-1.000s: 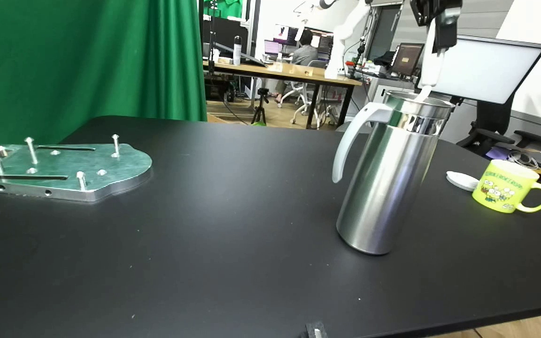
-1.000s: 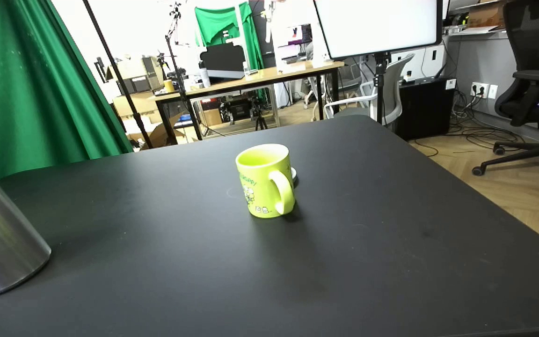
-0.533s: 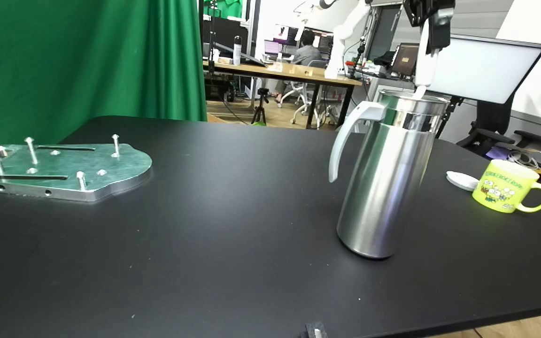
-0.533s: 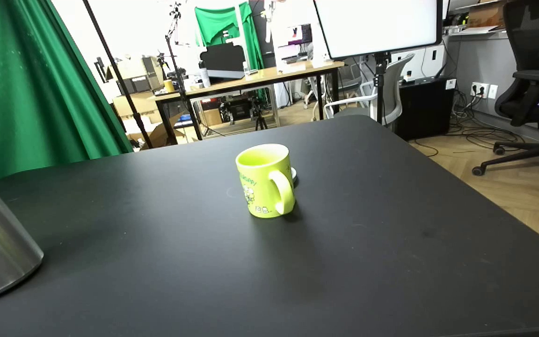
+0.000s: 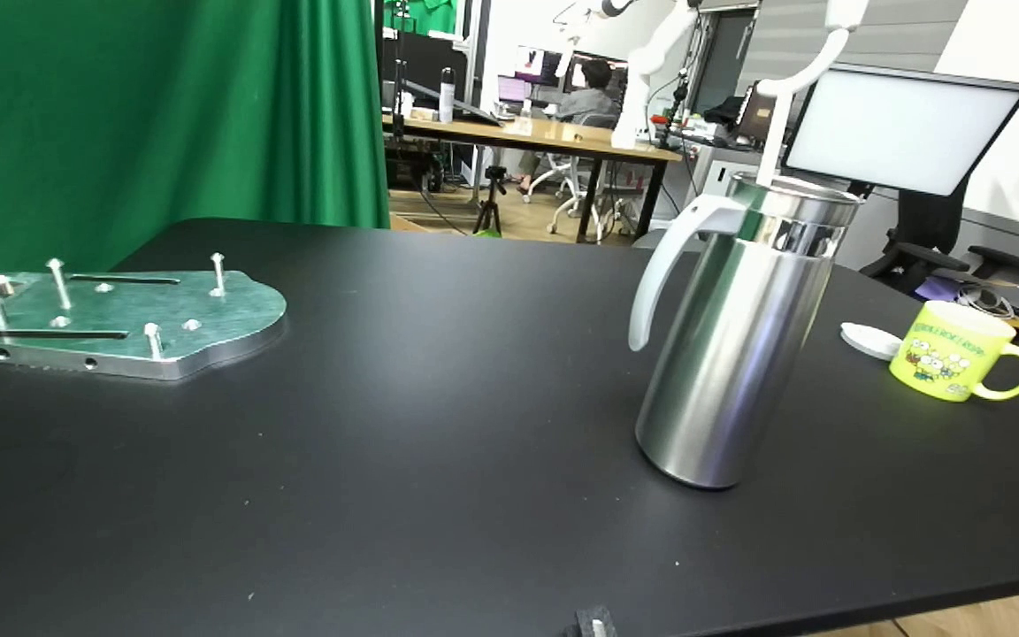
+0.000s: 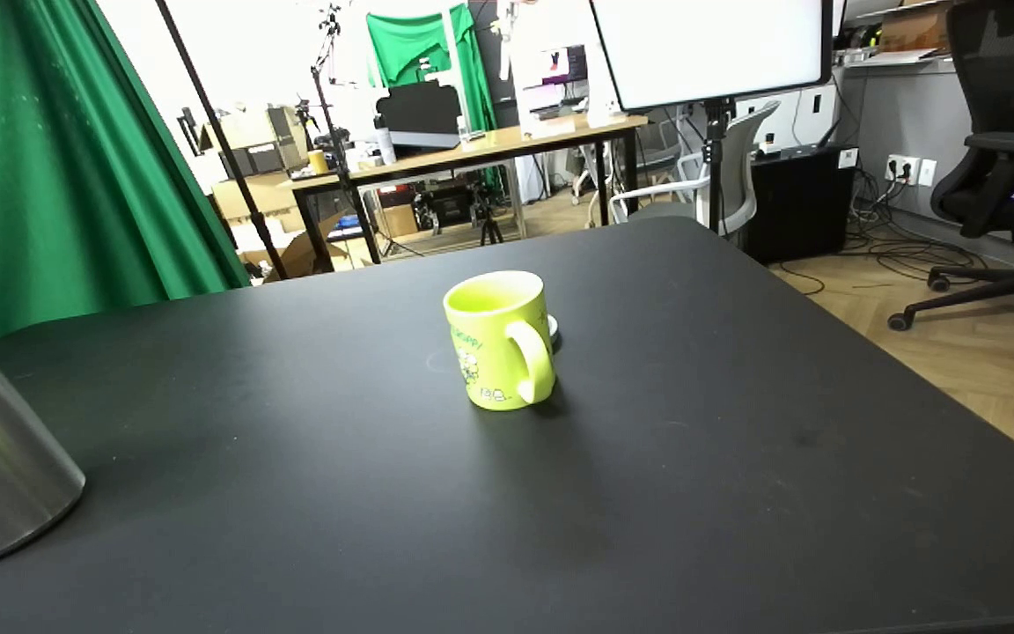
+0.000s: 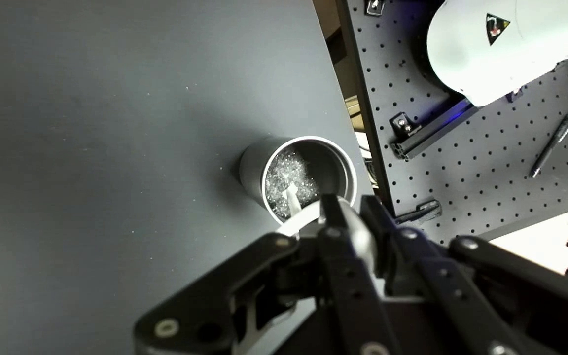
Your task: Use the object to scrub the inside of the bottle
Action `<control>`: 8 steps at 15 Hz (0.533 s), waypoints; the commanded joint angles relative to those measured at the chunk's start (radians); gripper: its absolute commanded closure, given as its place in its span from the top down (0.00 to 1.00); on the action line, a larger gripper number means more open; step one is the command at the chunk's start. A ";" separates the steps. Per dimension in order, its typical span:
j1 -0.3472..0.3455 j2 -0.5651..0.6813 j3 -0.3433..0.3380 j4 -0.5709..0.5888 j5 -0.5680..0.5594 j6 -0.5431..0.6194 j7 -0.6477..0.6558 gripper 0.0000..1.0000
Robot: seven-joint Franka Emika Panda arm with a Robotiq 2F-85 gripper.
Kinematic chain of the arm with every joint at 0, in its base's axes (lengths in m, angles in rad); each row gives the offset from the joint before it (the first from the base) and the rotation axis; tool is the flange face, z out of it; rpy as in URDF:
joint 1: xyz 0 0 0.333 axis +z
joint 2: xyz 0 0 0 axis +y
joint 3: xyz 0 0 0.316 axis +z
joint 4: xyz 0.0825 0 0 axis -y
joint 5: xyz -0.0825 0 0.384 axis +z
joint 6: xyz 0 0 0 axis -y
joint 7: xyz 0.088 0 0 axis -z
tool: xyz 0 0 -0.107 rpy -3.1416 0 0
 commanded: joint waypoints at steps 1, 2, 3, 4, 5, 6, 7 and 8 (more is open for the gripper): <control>0.013 -0.024 -0.005 -0.019 -0.039 -0.010 0.053 0.04; 0.011 -0.016 -0.009 -0.026 -0.041 -0.005 0.058 0.04; 0.008 -0.001 -0.013 -0.035 -0.042 0.003 0.063 0.04; 0.006 0.012 -0.016 -0.046 -0.044 0.010 0.069 0.04; 0.003 0.027 -0.019 -0.058 -0.046 0.017 0.073 0.04; 0.001 0.042 -0.022 -0.067 -0.046 0.022 0.077 0.04; -0.001 0.062 -0.027 -0.075 -0.042 0.033 0.077 0.04; -0.003 0.080 -0.030 -0.080 -0.040 0.041 0.078 0.04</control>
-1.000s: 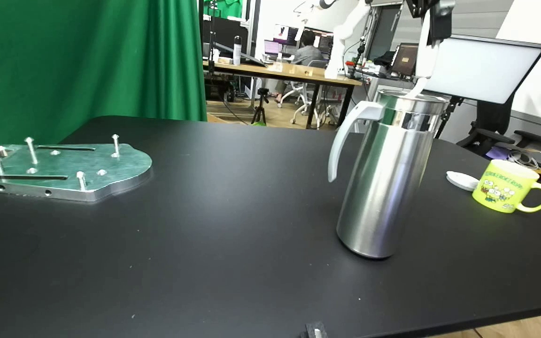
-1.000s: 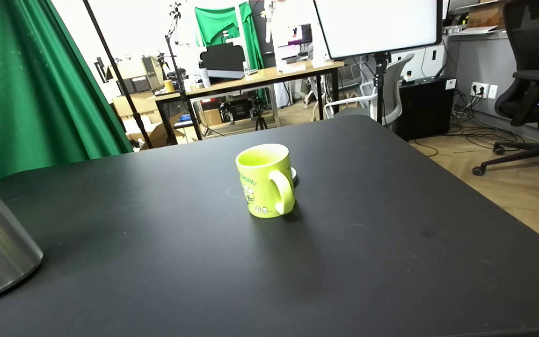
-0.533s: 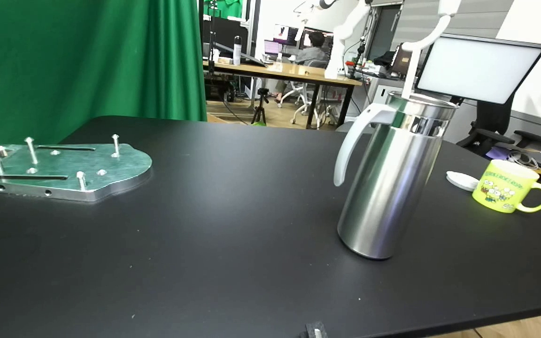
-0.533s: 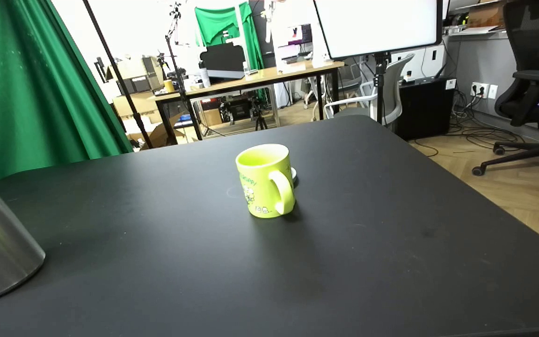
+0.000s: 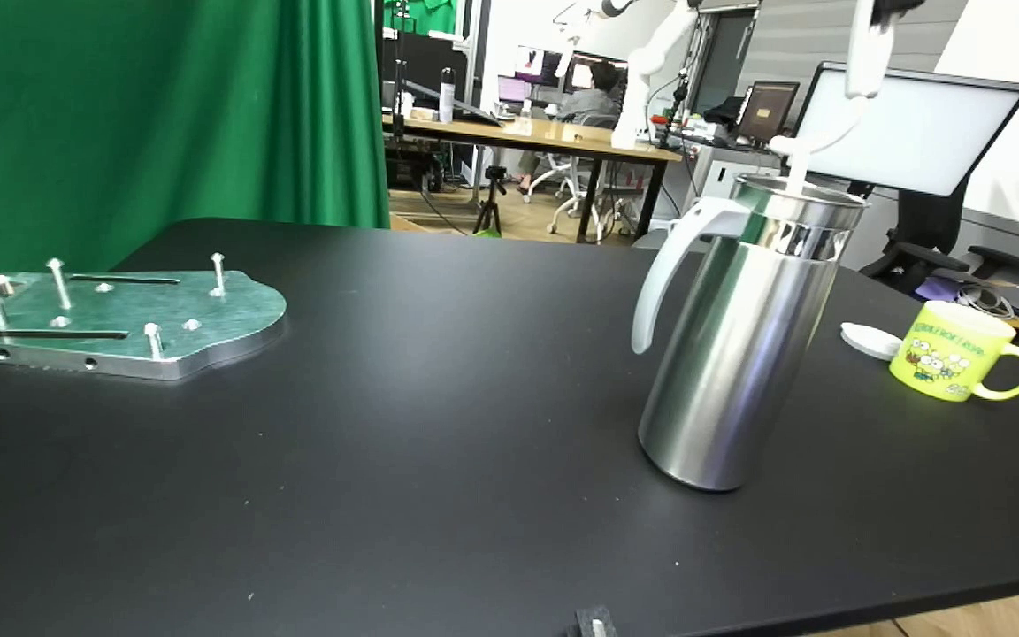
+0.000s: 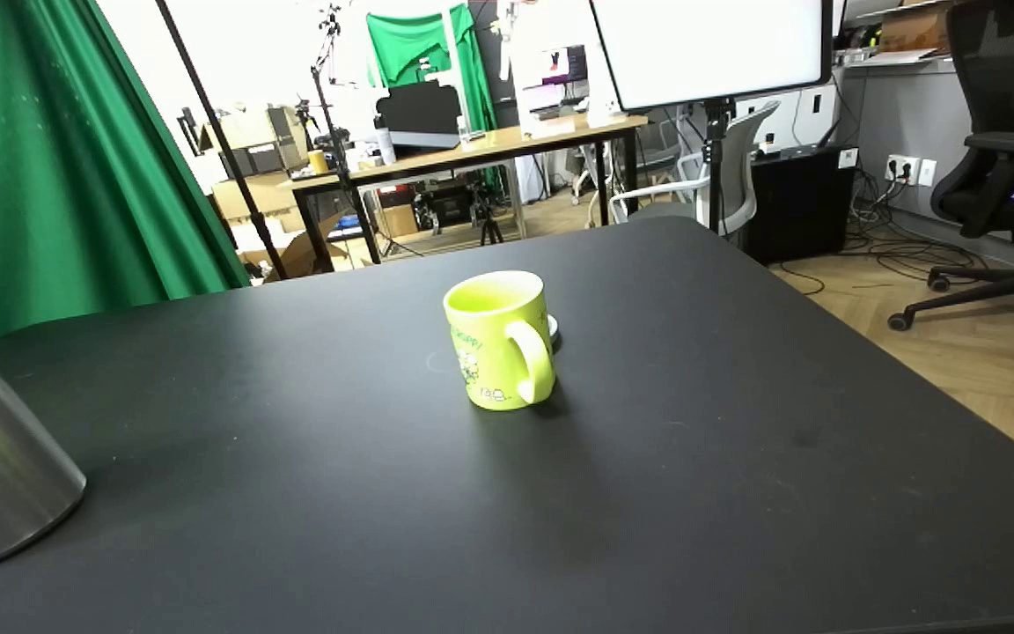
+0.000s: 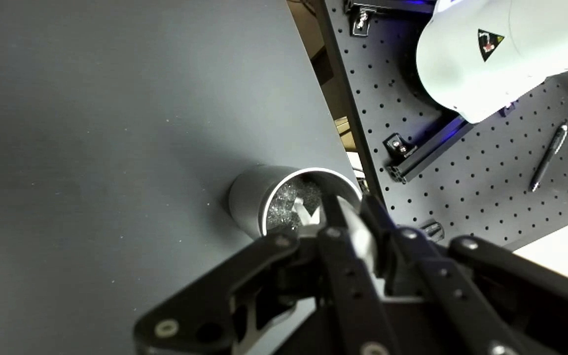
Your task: Use the object to scrub the inside of the bottle
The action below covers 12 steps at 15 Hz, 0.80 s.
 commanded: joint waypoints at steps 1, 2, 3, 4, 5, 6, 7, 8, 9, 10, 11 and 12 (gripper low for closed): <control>-0.003 0.060 -0.016 -0.018 -0.009 0.024 0.039 0.04; -0.006 0.077 -0.019 -0.020 -0.008 0.030 0.039 0.04; -0.008 0.093 -0.020 -0.019 -0.006 0.033 0.039 0.04; -0.010 0.105 -0.021 -0.019 -0.005 0.035 0.040 0.04; -0.013 0.113 -0.020 -0.017 -0.009 0.037 0.045 0.04; -0.016 0.117 -0.020 -0.016 -0.012 0.040 0.053 0.04; -0.018 0.116 -0.019 -0.014 -0.013 0.041 0.057 0.04; -0.019 0.105 -0.019 -0.012 -0.012 0.038 0.058 0.04; -0.018 0.093 -0.019 -0.011 -0.010 0.035 0.056 0.04; -0.016 0.074 -0.017 -0.009 -0.007 0.028 0.053 0.04; -0.014 0.058 -0.016 -0.008 -0.008 0.026 0.053 0.04; -0.010 0.035 -0.014 -0.006 -0.008 0.019 0.051 0.04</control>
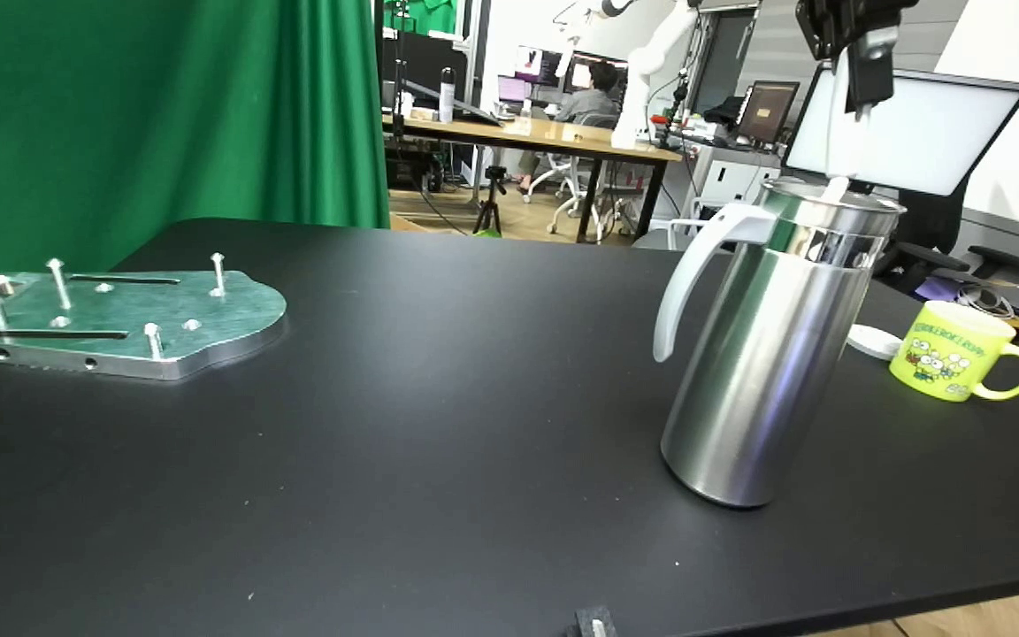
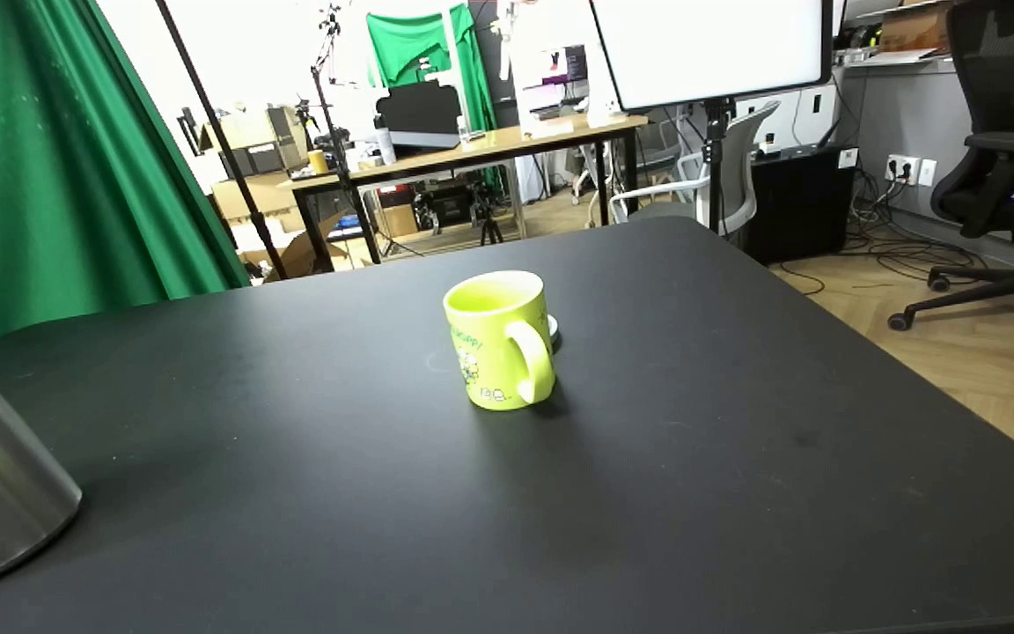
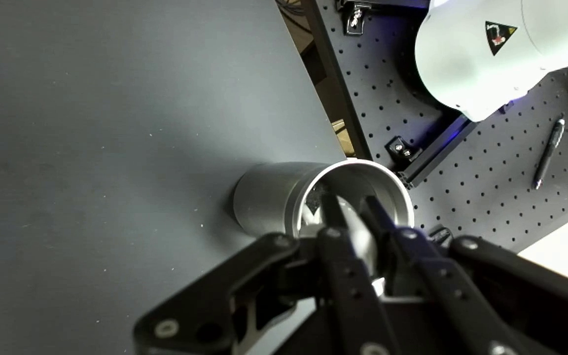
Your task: Use the object to scrub the inside of the bottle
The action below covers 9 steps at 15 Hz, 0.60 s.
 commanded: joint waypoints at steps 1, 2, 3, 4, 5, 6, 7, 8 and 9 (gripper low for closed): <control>0.010 -0.085 0.005 0.010 -0.011 -0.031 0.032 0.04; 0.012 -0.107 0.007 0.010 -0.015 -0.033 0.037 0.04; 0.014 -0.125 0.007 0.010 -0.014 -0.035 0.036 0.04; 0.017 -0.142 0.007 0.008 -0.016 -0.035 0.037 0.04; 0.019 -0.154 0.007 0.005 -0.019 -0.037 0.038 0.04; 0.021 -0.161 0.007 0.001 -0.023 -0.036 0.041 0.04; 0.021 -0.163 0.005 -0.003 -0.025 -0.036 0.041 0.04; 0.020 -0.161 0.003 -0.009 -0.027 -0.034 0.043 0.04; 0.019 -0.152 0.001 -0.013 -0.028 -0.033 0.043 0.04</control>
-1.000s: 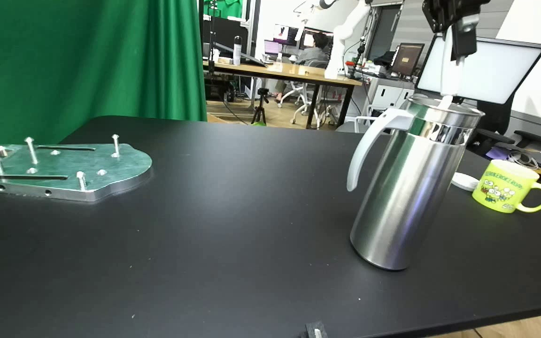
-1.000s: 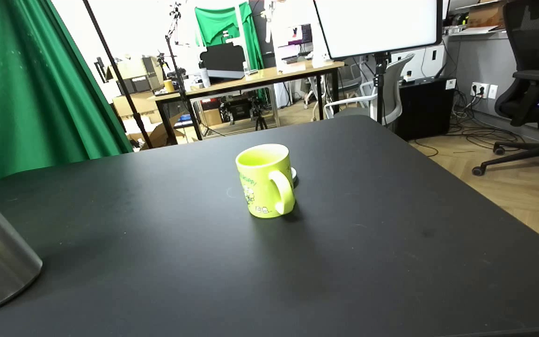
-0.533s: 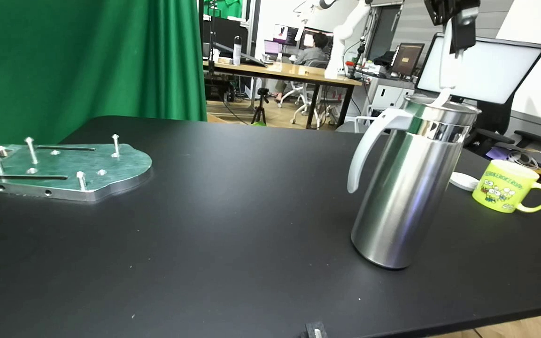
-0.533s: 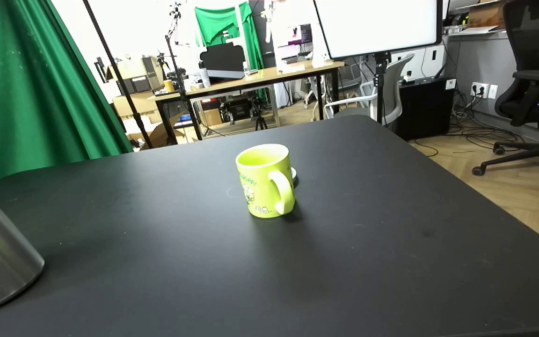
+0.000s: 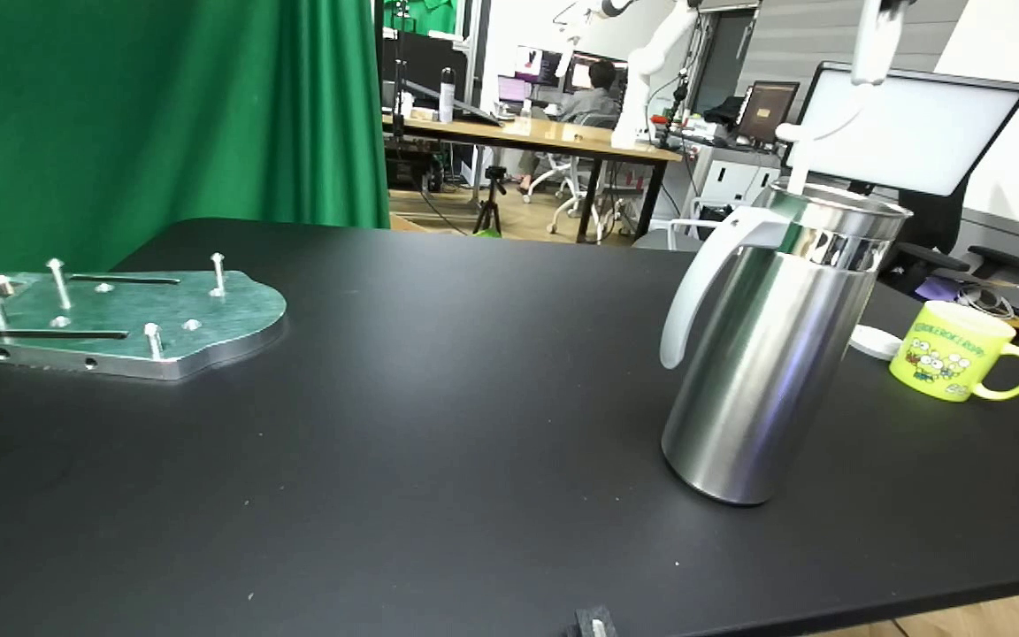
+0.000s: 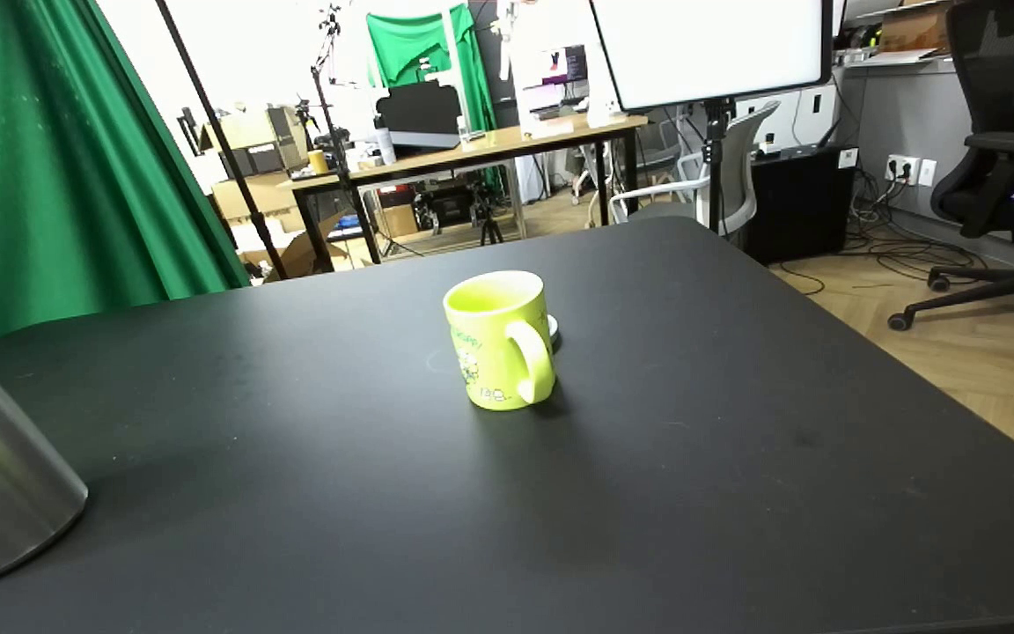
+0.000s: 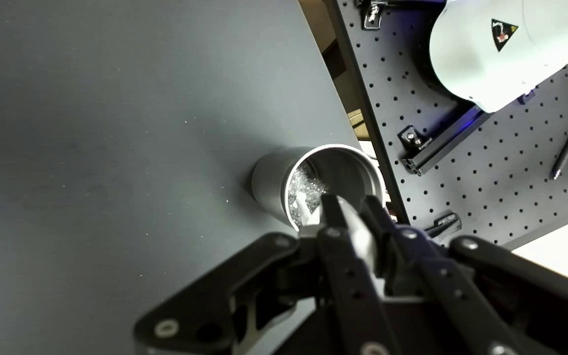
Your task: Use the object to scrub the inside of the bottle
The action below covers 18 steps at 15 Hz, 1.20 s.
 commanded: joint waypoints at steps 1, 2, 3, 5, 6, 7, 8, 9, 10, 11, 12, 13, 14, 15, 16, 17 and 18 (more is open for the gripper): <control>0.006 0.012 -0.010 -0.018 -0.022 -0.003 0.042 0.04; 0.003 0.025 -0.014 -0.025 -0.021 0.004 0.043 0.04; 0.001 0.036 -0.016 -0.031 -0.021 0.009 0.045 0.04; -0.006 0.067 -0.024 -0.043 -0.019 0.023 0.045 0.04; -0.009 0.082 -0.028 -0.046 -0.018 0.027 0.046 0.04; -0.013 0.097 -0.031 -0.045 -0.017 0.030 0.046 0.04; -0.016 0.108 -0.033 -0.045 -0.016 0.037 0.045 0.04; -0.019 0.117 -0.036 -0.043 -0.015 0.038 0.044 0.04; -0.022 0.123 -0.036 -0.040 -0.015 0.040 0.044 0.04; -0.025 0.127 -0.036 -0.040 -0.014 0.041 0.043 0.04; -0.026 0.124 -0.035 -0.038 -0.014 0.037 0.043 0.04; -0.026 0.119 -0.033 -0.038 -0.015 0.034 0.044 0.04; -0.024 0.106 -0.030 -0.036 -0.015 0.027 0.045 0.04; -0.022 0.093 -0.027 -0.034 -0.017 0.022 0.046 0.04; -0.020 0.081 -0.025 -0.031 -0.018 0.017 0.047 0.04; -0.017 0.060 -0.021 -0.027 -0.021 0.010 0.051 0.04; -0.015 0.046 -0.020 -0.025 -0.022 0.005 0.051 0.04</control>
